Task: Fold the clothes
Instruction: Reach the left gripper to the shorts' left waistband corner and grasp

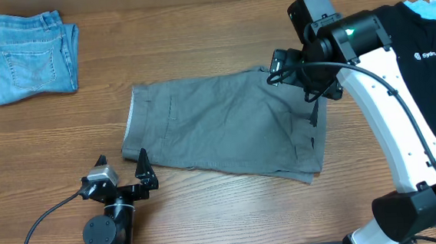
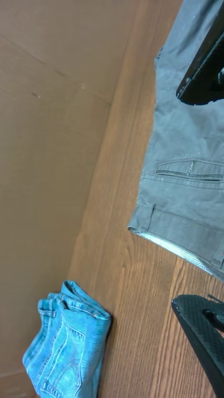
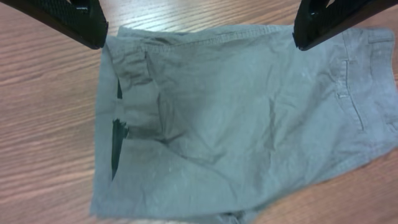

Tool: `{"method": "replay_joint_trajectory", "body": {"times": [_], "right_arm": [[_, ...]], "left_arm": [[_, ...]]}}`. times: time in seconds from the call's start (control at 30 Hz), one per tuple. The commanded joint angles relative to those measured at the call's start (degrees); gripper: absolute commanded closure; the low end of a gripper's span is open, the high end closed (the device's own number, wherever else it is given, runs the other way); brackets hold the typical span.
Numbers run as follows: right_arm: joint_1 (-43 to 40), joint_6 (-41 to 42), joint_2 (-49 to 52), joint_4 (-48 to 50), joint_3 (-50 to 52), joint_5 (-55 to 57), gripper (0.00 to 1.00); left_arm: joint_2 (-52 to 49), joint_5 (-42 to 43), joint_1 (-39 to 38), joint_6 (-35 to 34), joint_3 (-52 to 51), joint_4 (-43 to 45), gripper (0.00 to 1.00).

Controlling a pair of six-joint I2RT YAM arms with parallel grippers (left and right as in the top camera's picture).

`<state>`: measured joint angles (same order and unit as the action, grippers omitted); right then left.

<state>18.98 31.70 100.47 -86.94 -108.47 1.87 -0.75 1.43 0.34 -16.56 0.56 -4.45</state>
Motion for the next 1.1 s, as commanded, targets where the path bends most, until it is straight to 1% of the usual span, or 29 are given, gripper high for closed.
{"method": "replay_joint_trajectory", "body": {"times": [0.0,0.07,0.13,0.2,0.27,0.3,0.37,0.43,0.53,0.57,0.63,0.7,0.83,0.9,0.97,1.07], "right_arm": [[0.00,1.60,-0.83,0.50,0.09,-0.24,0.01],[0.00,1.60,-1.53,0.83,0.09,-0.24,0.01],[0.00,1.57,-2.75,0.42,0.09,-0.24,0.00],[0.00,1.53,-4.20,-0.96,0.09,0.04,0.00],[0.02,1.55,-6.19,-3.78,0.09,2.29,0.00],[0.02,1.57,-6.60,-4.31,0.09,2.71,0.00],[0.00,2.03,-8.37,-5.16,0.09,3.08,0.00],[0.00,3.56,-10.08,-5.09,0.09,3.74,0.00],[0.00,6.03,-12.24,-4.87,0.09,5.07,0.00],[0.00,6.29,-13.22,-4.50,0.09,5.20,0.00],[0.00,6.29,-14.14,-4.44,0.09,5.18,0.00],[0.00,6.25,-14.99,-4.76,0.09,5.20,0.00],[0.00,5.97,-15.10,-5.33,0.15,7.39,0.00],[0.00,4.85,-15.10,-5.38,0.33,7.52,0.00],[0.00,3.30,-15.10,-5.75,0.52,7.50,0.00],[0.00,2.78,-14.88,-6.36,0.61,6.36,0.00]], "left_arm": [[0.50,-0.37,-0.33,-0.20,-0.28,0.07,0.00],[0.50,-0.33,-0.33,-0.92,-0.28,0.44,0.00],[0.48,1.81,-0.33,-3.93,-0.28,0.68,0.00],[0.50,10.97,-0.33,-4.87,-0.28,4.09,0.00],[0.50,22.43,-0.33,-4.90,-0.04,10.71,0.00],[0.48,24.85,-0.33,-4.94,0.59,12.22,0.00],[0.46,26.91,-0.33,-4.92,3.39,11.87,0.00],[-0.76,26.88,-0.33,-3.34,9.25,9.75,0.00],[-5.75,26.49,-0.33,1.81,18.82,3.41,0.00],[-10.12,26.03,-0.33,4.20,24.41,-1.73,0.00],[-17.18,25.38,-0.33,6.38,31.74,-8.98,0.00],[-28.39,26.38,-0.35,6.75,41.94,-19.34,0.00],[-49.42,34.23,-0.42,9.38,60.46,-37.79,0.00],[-58.97,34.16,-0.39,11.61,68.48,-45.20,0.00],[-66.47,32.41,-0.35,12.76,73.29,-49.24,0.00],[-75.34,28.55,-0.11,12.74,75.36,-50.16,0.00]]}}
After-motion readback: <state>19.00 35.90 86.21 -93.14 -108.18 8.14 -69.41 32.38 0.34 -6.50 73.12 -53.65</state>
